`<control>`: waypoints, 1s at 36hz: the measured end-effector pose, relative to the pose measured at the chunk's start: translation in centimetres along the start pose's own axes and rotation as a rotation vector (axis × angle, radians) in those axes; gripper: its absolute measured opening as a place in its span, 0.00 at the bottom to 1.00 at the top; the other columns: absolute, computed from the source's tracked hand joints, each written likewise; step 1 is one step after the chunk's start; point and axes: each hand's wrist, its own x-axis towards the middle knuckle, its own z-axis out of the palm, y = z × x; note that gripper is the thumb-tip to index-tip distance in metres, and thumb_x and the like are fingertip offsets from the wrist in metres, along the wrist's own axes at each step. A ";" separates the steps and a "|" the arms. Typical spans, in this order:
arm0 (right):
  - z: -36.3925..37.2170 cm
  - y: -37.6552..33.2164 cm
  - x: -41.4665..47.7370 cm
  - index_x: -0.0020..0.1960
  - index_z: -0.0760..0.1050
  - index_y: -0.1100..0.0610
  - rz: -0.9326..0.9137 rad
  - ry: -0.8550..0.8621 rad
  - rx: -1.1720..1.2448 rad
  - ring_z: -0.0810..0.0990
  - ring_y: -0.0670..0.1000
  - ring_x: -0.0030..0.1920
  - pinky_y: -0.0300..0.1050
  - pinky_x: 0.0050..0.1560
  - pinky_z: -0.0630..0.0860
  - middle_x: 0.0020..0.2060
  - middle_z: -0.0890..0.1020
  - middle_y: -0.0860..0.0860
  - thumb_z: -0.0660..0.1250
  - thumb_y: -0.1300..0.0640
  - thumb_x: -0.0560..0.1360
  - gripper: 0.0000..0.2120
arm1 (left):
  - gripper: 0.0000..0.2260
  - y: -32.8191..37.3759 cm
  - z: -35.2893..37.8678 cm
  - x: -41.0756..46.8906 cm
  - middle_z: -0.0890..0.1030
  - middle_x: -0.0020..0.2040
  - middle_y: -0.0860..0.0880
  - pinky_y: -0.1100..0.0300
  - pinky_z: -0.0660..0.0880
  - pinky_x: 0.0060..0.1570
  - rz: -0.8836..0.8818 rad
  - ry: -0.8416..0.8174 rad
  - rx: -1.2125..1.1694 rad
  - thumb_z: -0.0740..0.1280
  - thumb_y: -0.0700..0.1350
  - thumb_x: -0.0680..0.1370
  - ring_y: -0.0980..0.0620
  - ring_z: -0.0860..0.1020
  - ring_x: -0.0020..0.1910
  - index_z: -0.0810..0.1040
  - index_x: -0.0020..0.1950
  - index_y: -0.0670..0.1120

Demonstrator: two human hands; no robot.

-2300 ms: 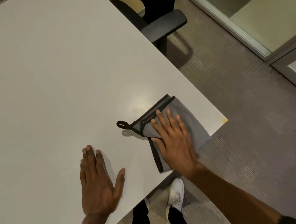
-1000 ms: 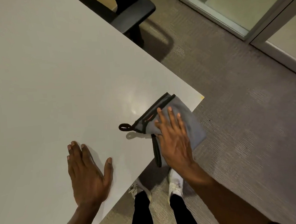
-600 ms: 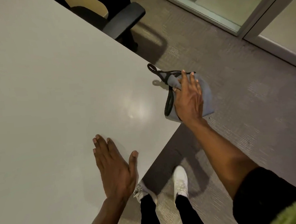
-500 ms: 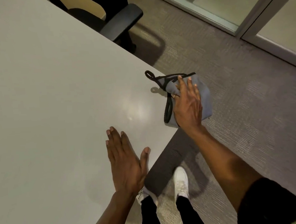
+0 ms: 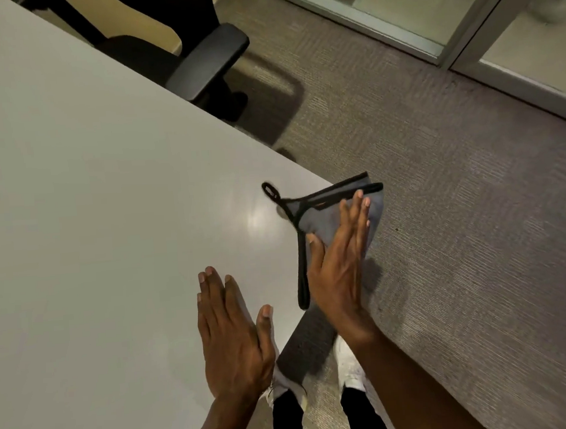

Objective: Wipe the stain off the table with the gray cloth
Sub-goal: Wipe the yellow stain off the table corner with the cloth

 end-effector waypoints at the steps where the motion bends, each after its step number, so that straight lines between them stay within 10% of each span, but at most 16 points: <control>1: 0.1 0.2 1.0 0.85 0.51 0.63 0.028 0.021 0.009 0.43 0.58 0.87 0.65 0.84 0.55 0.86 0.47 0.60 0.66 0.51 0.85 0.37 | 0.36 0.0 0.0 0.0 0.44 0.93 0.45 0.43 0.48 0.90 -0.003 -0.003 0.002 0.52 0.63 0.88 0.47 0.41 0.92 0.54 0.91 0.43; 9: 0.0 0.0 2.4 0.85 0.42 0.65 0.242 0.022 0.175 0.42 0.52 0.85 0.37 0.84 0.48 0.86 0.43 0.62 0.75 0.40 0.77 0.56 | 0.37 0.0 0.1 0.0 0.46 0.93 0.46 0.41 0.51 0.90 -0.008 0.008 -0.009 0.51 0.64 0.88 0.49 0.42 0.93 0.55 0.91 0.44; 14: 0.3 -0.7 -3.3 0.86 0.42 0.56 0.350 -0.015 0.354 0.63 0.58 0.83 0.56 0.80 0.69 0.85 0.57 0.62 0.67 0.48 0.84 0.43 | 0.36 0.3 -0.2 0.0 0.45 0.93 0.45 0.42 0.50 0.90 -0.001 0.005 0.012 0.51 0.63 0.88 0.49 0.41 0.92 0.55 0.91 0.42; 19: -0.9 -1.5 -8.0 0.86 0.49 0.55 0.461 -0.099 0.412 0.64 0.46 0.78 0.21 0.70 0.61 0.83 0.64 0.57 0.63 0.47 0.84 0.37 | 0.36 0.5 -0.4 0.0 0.47 0.93 0.44 0.42 0.50 0.90 0.007 0.015 0.014 0.52 0.61 0.88 0.48 0.42 0.93 0.57 0.90 0.40; 24: -2.1 -0.9 -6.0 0.85 0.53 0.58 0.530 -0.144 0.503 0.70 0.44 0.71 0.15 0.58 0.64 0.79 0.70 0.59 0.64 0.51 0.85 0.35 | 0.36 0.5 -0.5 0.0 0.46 0.93 0.45 0.45 0.47 0.90 0.004 0.019 0.023 0.53 0.60 0.88 0.49 0.42 0.92 0.56 0.90 0.40; 29: -1.8 0.1 -2.5 0.86 0.53 0.57 0.539 -0.071 0.531 0.80 0.57 0.69 0.22 0.54 0.71 0.72 0.77 0.64 0.65 0.52 0.85 0.34 | 0.36 0.8 -0.5 -0.1 0.49 0.93 0.44 0.41 0.50 0.90 -0.003 0.041 0.007 0.52 0.61 0.88 0.49 0.43 0.93 0.58 0.90 0.40; 33: -2.3 -0.4 -3.8 0.85 0.55 0.58 0.511 -0.079 0.514 0.75 0.45 0.68 0.18 0.57 0.68 0.76 0.75 0.60 0.65 0.54 0.86 0.33 | 0.35 0.9 -0.4 -0.1 0.49 0.93 0.45 0.42 0.49 0.90 -0.009 0.044 0.004 0.53 0.61 0.88 0.50 0.43 0.93 0.57 0.90 0.41; 36: -2.4 -0.2 -6.8 0.85 0.55 0.56 0.448 -0.134 0.500 0.78 0.54 0.72 0.33 0.63 0.75 0.77 0.74 0.59 0.64 0.51 0.86 0.33 | 0.35 0.8 -0.3 -0.2 0.49 0.93 0.45 0.43 0.50 0.90 -0.003 0.055 0.010 0.53 0.60 0.88 0.49 0.44 0.93 0.57 0.90 0.41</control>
